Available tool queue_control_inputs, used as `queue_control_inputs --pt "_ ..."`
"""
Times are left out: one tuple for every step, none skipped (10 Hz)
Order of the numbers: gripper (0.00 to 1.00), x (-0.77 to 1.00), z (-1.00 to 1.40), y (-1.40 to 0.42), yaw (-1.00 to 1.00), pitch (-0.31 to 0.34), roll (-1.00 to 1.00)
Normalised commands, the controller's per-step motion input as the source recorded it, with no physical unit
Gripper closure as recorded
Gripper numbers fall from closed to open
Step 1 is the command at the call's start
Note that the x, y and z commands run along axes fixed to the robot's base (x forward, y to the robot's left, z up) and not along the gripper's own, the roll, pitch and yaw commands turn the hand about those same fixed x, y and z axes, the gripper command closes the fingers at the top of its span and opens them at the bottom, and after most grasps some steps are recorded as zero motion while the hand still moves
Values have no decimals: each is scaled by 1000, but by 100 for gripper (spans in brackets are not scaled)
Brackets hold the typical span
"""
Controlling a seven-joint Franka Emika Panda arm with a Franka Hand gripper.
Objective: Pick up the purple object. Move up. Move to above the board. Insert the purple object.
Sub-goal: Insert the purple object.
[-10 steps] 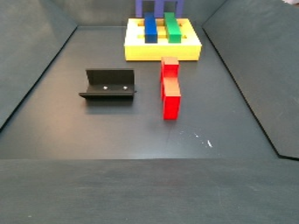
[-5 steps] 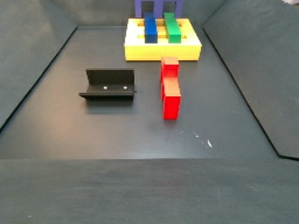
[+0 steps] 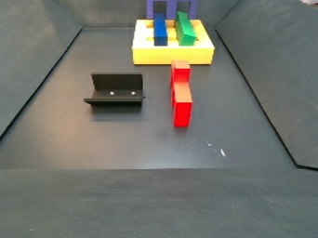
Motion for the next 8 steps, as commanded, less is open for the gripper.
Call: queue_control_inputs --pt "100 63 -91 0 17 0 23" --pt "100 163 -137 0 0 0 37" --pt "100 209 -169 0 0 0 26" --pt "100 243 -180 0 0 11 43" --pt "100 274 -211 0 0 20 53" --pt "100 254 -226 0 0 23 81" --pt "100 137 -234 0 0 1 87" --pt "100 17 -231 0 0 0 63"
